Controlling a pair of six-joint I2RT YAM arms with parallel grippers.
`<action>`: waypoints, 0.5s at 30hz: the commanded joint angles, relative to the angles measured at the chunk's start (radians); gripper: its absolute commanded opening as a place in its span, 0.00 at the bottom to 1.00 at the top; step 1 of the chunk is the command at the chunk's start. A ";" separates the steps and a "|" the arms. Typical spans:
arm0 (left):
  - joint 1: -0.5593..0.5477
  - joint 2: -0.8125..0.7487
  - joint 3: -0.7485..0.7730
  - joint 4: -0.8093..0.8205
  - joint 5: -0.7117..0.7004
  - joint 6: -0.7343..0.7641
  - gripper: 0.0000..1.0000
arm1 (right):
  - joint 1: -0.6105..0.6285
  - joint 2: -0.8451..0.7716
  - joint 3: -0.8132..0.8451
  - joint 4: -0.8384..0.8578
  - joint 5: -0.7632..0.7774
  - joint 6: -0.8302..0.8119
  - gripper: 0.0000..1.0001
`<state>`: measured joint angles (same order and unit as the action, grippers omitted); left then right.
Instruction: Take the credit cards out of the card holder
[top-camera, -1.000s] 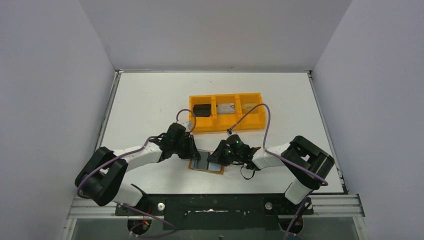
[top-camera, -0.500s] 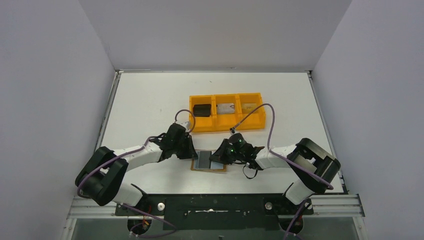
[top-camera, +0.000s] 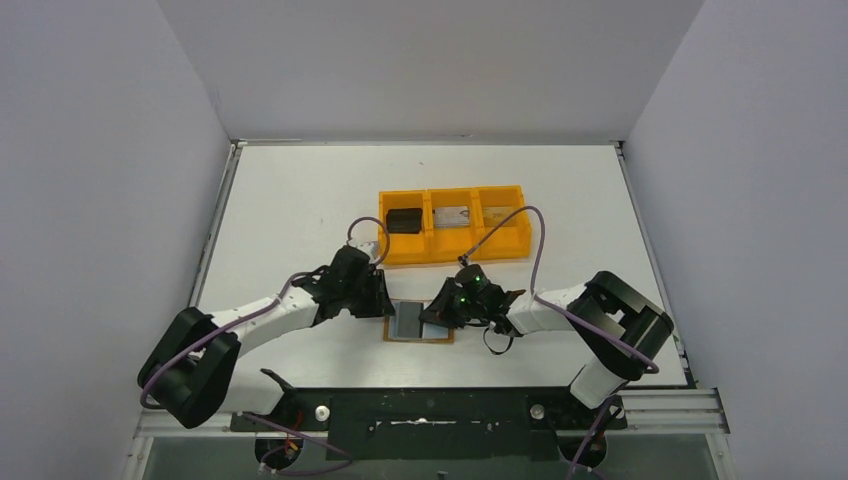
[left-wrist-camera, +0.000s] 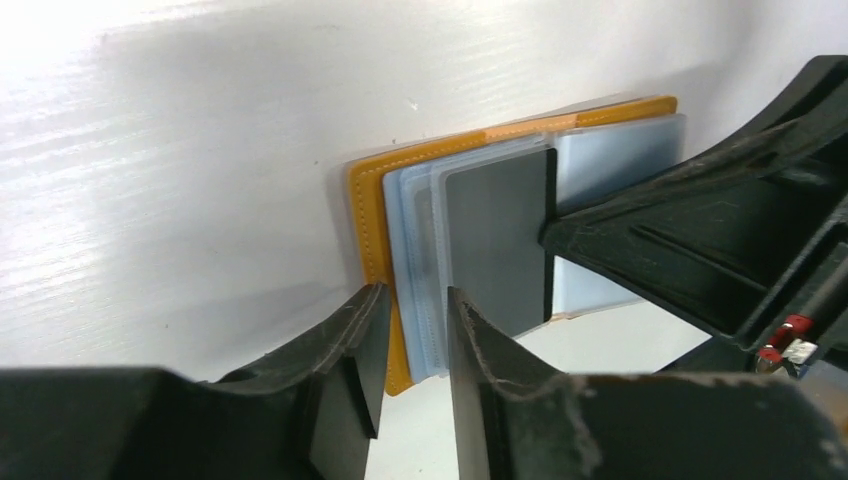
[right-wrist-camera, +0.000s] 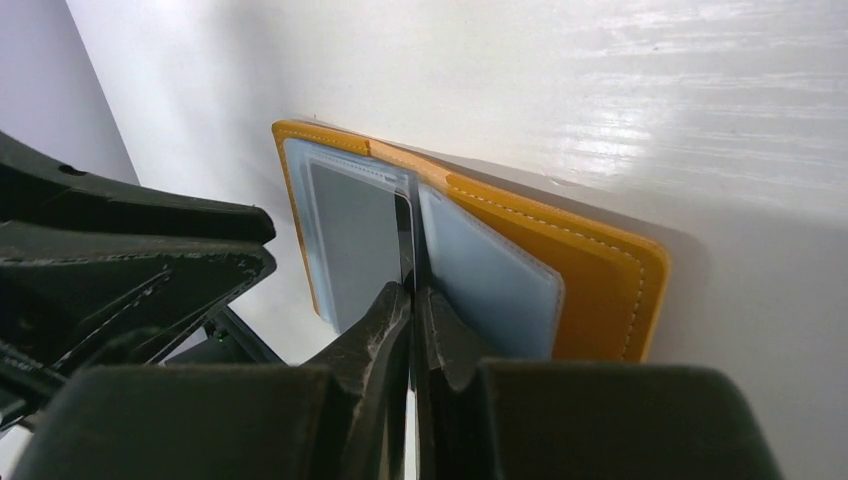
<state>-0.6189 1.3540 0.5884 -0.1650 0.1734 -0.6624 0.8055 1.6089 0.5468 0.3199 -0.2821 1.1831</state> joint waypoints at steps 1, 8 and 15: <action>-0.025 -0.036 0.092 -0.064 -0.076 0.065 0.31 | 0.001 0.024 0.030 -0.057 0.040 -0.038 0.00; -0.099 0.080 0.174 -0.174 -0.217 0.087 0.43 | 0.007 0.015 0.052 -0.098 0.061 -0.054 0.00; -0.151 0.180 0.208 -0.206 -0.303 0.082 0.43 | 0.007 -0.007 0.053 -0.119 0.073 -0.062 0.00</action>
<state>-0.7475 1.4960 0.7483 -0.3264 -0.0422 -0.5953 0.8066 1.6165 0.5854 0.2646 -0.2699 1.1542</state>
